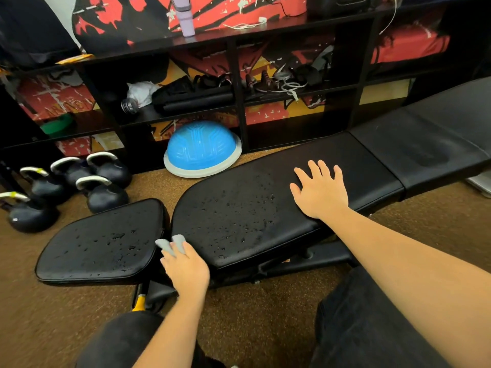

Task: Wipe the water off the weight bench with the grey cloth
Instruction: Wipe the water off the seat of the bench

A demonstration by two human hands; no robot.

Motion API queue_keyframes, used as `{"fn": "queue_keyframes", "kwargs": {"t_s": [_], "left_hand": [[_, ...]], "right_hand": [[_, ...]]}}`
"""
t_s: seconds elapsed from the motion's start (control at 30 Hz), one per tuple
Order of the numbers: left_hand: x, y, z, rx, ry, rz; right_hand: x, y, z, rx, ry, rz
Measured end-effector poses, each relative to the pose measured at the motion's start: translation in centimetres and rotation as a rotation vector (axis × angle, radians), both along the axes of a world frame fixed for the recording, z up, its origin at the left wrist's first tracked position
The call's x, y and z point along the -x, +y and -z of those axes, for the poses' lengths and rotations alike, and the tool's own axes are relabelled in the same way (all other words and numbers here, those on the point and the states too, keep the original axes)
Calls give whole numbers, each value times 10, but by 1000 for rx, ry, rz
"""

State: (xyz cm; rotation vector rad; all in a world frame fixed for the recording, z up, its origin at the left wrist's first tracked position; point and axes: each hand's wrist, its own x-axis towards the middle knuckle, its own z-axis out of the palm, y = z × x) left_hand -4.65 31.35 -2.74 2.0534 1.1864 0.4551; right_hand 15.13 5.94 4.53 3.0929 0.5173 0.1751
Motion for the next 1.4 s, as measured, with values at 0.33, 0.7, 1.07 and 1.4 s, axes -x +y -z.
{"fn": "queue_keyframes", "kwargs": {"t_s": [0.33, 0.7, 1.07, 1.4], "left_hand": [[4, -30, 0, -272, 72, 405], [18, -104, -3, -493, 15, 682], [-21, -113, -30, -385, 6, 1087], [-35, -89, -43, -468, -26, 762]], "right_hand": [[3, 1, 1, 8, -13, 1], [4, 1, -1, -52, -41, 19], [4, 1, 2, -62, -58, 29], [4, 3, 0, -53, -35, 28]]}}
